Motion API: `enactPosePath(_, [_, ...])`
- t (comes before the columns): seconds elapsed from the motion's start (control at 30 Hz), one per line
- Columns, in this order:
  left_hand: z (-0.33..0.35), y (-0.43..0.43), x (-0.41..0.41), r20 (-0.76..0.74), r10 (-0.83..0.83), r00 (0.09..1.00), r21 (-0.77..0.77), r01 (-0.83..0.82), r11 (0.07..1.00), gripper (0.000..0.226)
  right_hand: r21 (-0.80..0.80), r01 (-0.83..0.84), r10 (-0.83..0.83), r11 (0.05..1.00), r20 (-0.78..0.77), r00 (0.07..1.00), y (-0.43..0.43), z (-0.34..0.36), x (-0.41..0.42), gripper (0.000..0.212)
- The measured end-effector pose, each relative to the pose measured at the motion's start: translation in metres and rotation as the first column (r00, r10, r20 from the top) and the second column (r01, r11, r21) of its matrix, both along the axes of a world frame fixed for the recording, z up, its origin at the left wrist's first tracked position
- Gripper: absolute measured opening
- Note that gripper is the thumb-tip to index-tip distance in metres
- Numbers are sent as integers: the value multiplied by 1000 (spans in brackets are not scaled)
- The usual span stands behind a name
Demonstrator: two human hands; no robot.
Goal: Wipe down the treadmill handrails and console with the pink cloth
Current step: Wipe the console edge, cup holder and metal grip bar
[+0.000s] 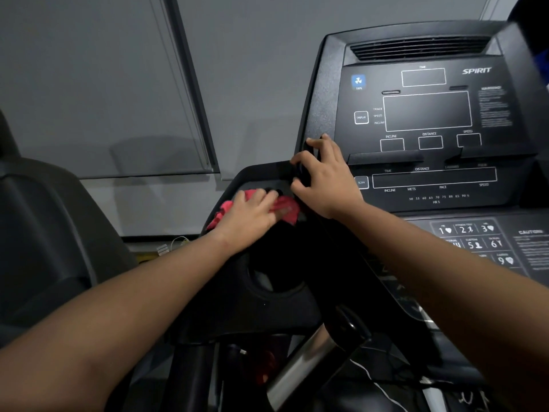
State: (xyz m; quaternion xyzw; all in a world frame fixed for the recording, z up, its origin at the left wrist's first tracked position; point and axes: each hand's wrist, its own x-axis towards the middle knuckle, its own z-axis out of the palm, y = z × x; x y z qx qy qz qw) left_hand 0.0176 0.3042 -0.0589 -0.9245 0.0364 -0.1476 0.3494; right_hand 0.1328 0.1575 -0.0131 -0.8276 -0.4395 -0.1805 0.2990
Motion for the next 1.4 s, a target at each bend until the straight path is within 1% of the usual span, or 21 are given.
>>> enactPosePath(0.03, [6, 5, 1, 46, 66, 997, -44, -64, 997, 33, 0, 0, 0, 1000, -1, 1000, 0, 0, 0, 34])
enactPosePath(0.1, [16, 17, 1, 145, 172, 974, -174, -146, 974, 39, 0, 3, -3, 1000, 4, 1000, 1, 1, 0, 34])
enactPosePath(0.13, [19, 23, -1, 170, 229, 958, -261, -181, 948, 40, -3, 5, -5, 1000, 3, 1000, 1, 2, 0, 34])
enactPosePath(0.2, [13, 34, -11, 150, 352, 924, -458, -250, 853, 47, -13, 4, -4, 1000, -5, 1000, 1, 2, -1, 34])
enactPosePath(0.27, [-1, 44, -27, 93, 458, 884, -589, -322, 742, 47, -16, 4, -4, 1000, -9, 1000, 1, 2, -1, 33])
enactPosePath(0.33, [-12, 48, -45, 57, 502, 863, -682, -333, 651, 42, -20, 4, -4, 1000, -4, 1000, 1, 1, -1, 33])
enactPosePath(0.4, [-16, 44, -56, 69, 486, 871, -736, -285, 614, 40, -25, 11, -11, 1000, 8, 1000, 1, 1, -1, 33])
enactPosePath(0.47, [-15, 37, -58, 93, 430, 898, -750, -221, 623, 41, -27, 19, -18, 999, 18, 1000, 2, 1, -1, 33])
enactPosePath(0.53, [-12, 32, -54, 109, 365, 924, -736, -171, 654, 44, -33, 21, -20, 999, 27, 999, 3, 1, -1, 33])
enactPosePath(0.63, [-7, 29, -31, 102, 298, 949, -685, -150, 713, 52, -28, 24, -23, 999, 32, 999, 3, 0, -2, 33])
enactPosePath(0.67, [-6, 27, -22, 111, 297, 949, -672, -148, 726, 53, -29, 25, -24, 999, 31, 999, 4, 0, -2, 34])
enactPosePath(0.73, [-5, 20, -2, 193, 284, 939, -638, -100, 763, 56, -30, 26, -25, 999, 34, 999, 3, 0, -2, 34])
enactPosePath(0.83, [-15, 6, 19, 318, 230, 920, -523, -33, 852, 54, -11, 25, -24, 1000, 35, 999, 3, 1, -3, 34])
enactPosePath(0.9, [-24, -3, 24, 335, 197, 921, -446, -29, 895, 49, -6, 20, -20, 1000, 28, 999, 3, 1, -2, 35])
enactPosePath(0.97, [-28, -3, 26, 327, 195, 925, -418, -43, 908, 50, -4, 15, -15, 1000, 19, 1000, 2, 2, -1, 35])
enactPosePath(1.07, [-22, 9, 24, 344, 148, 927, -373, -10, 928, 50, 7, 6, -6, 1000, 5, 1000, 2, 1, 0, 35])
enactPosePath(1.13, [-17, 17, 21, 345, 125, 930, -400, 26, 916, 48, 5, 5, -5, 1000, 0, 1000, 2, 1, -1, 35])
enactPosePath(1.17, [-15, 21, 19, 349, 136, 927, -439, 34, 898, 47, 3, 3, -3, 1000, -2, 1000, 2, 0, -1, 34])
enactPosePath(1.27, [-13, 27, 15, 367, 215, 905, -558, 29, 829, 44, -2, -1, 1, 1000, -4, 1000, 2, 0, 0, 34])
enactPosePath(1.4, [-12, 27, 13, 389, 341, 855, -652, -6, 759, 43, -10, 10, -10, 1000, -1, 1000, 1, 1, -1, 34])
